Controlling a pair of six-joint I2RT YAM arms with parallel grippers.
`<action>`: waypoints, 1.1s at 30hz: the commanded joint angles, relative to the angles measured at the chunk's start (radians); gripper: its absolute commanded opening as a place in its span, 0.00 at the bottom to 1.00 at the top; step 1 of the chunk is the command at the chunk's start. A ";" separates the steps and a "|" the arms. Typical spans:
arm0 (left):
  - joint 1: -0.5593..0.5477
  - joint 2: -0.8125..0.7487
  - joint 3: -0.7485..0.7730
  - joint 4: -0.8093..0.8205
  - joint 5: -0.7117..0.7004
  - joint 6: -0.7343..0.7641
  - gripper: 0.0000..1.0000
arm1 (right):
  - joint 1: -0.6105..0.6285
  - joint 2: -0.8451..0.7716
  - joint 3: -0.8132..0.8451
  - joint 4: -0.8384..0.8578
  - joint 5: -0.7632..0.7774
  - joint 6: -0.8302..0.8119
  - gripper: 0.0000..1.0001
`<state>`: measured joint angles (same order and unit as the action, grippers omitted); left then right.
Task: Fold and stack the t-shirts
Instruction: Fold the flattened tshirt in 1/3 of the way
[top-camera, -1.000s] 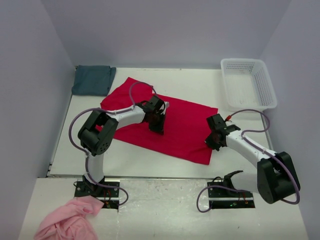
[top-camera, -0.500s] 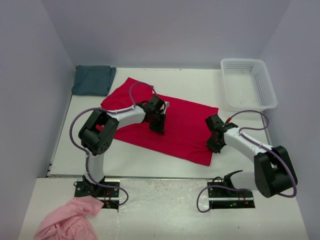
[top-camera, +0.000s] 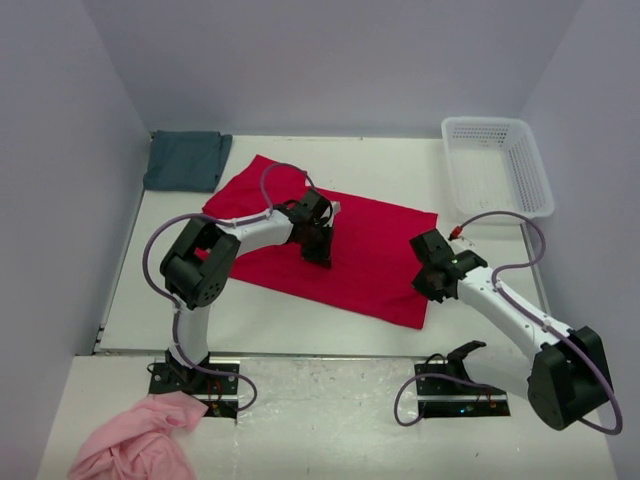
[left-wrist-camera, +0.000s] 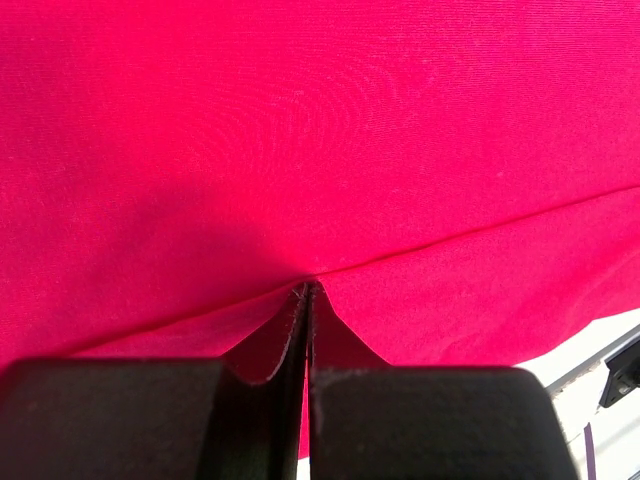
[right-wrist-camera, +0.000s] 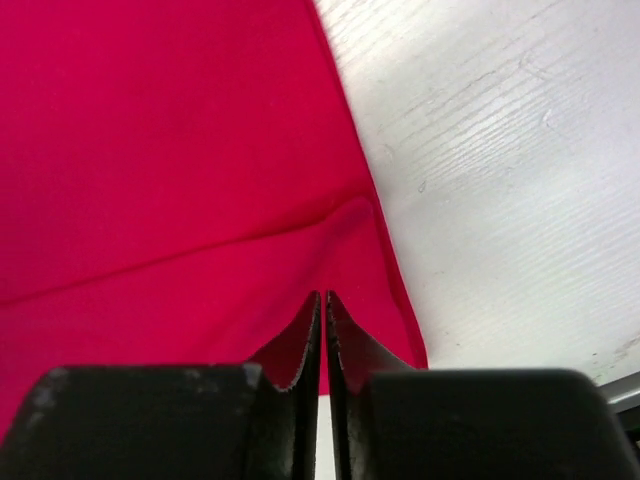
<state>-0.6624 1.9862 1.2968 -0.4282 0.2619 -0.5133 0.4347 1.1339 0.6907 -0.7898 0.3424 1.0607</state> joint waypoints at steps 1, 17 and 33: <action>-0.002 0.056 -0.004 0.016 -0.033 0.002 0.00 | 0.016 -0.008 -0.003 0.009 -0.006 0.018 0.00; 0.004 0.037 0.006 -0.007 -0.053 0.018 0.00 | 0.068 0.196 -0.020 -0.044 -0.039 0.263 0.00; 0.021 0.048 -0.007 -0.001 -0.038 0.019 0.00 | 0.082 0.003 -0.076 -0.223 -0.013 0.354 0.00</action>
<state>-0.6548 1.9888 1.2999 -0.4294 0.2672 -0.5133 0.5106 1.1629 0.6109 -0.9821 0.2737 1.4094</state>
